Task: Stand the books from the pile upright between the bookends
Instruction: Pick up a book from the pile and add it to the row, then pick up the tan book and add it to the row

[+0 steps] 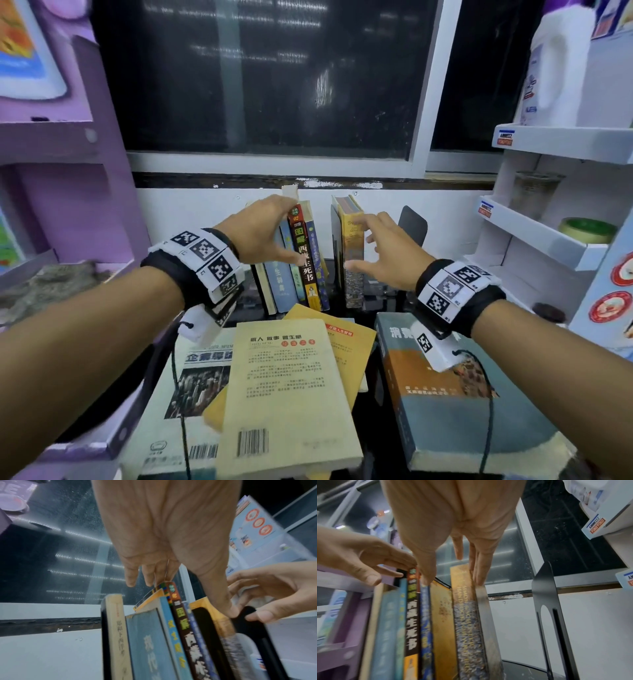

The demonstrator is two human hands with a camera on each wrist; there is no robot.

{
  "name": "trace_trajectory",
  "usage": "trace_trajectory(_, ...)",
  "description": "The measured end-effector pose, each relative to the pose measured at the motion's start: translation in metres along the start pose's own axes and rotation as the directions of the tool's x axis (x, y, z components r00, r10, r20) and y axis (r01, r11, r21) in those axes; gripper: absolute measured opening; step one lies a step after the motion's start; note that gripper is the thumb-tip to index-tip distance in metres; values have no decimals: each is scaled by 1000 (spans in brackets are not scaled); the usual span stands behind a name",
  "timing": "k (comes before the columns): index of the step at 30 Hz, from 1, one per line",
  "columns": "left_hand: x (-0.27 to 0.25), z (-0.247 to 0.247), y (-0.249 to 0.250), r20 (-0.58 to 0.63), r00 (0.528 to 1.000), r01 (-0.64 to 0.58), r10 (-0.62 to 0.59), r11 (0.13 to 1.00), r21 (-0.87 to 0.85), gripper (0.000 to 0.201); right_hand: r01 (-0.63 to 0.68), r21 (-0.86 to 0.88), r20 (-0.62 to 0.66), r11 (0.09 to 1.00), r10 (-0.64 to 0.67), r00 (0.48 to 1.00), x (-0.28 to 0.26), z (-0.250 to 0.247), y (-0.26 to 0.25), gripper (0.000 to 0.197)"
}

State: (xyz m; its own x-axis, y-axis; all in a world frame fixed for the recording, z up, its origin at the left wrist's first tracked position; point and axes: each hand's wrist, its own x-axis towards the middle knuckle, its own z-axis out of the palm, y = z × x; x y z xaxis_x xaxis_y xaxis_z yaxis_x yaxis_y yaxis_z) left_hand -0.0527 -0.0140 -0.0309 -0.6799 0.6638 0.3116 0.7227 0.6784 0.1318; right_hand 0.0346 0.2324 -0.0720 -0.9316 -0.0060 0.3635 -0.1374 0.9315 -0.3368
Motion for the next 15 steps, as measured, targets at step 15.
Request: trace_trajectory(15, -146, 39, 7, 306, 935, 201, -182, 979, -32, 69, 112, -220, 584, 969, 39, 810, -85, 24, -74, 75)
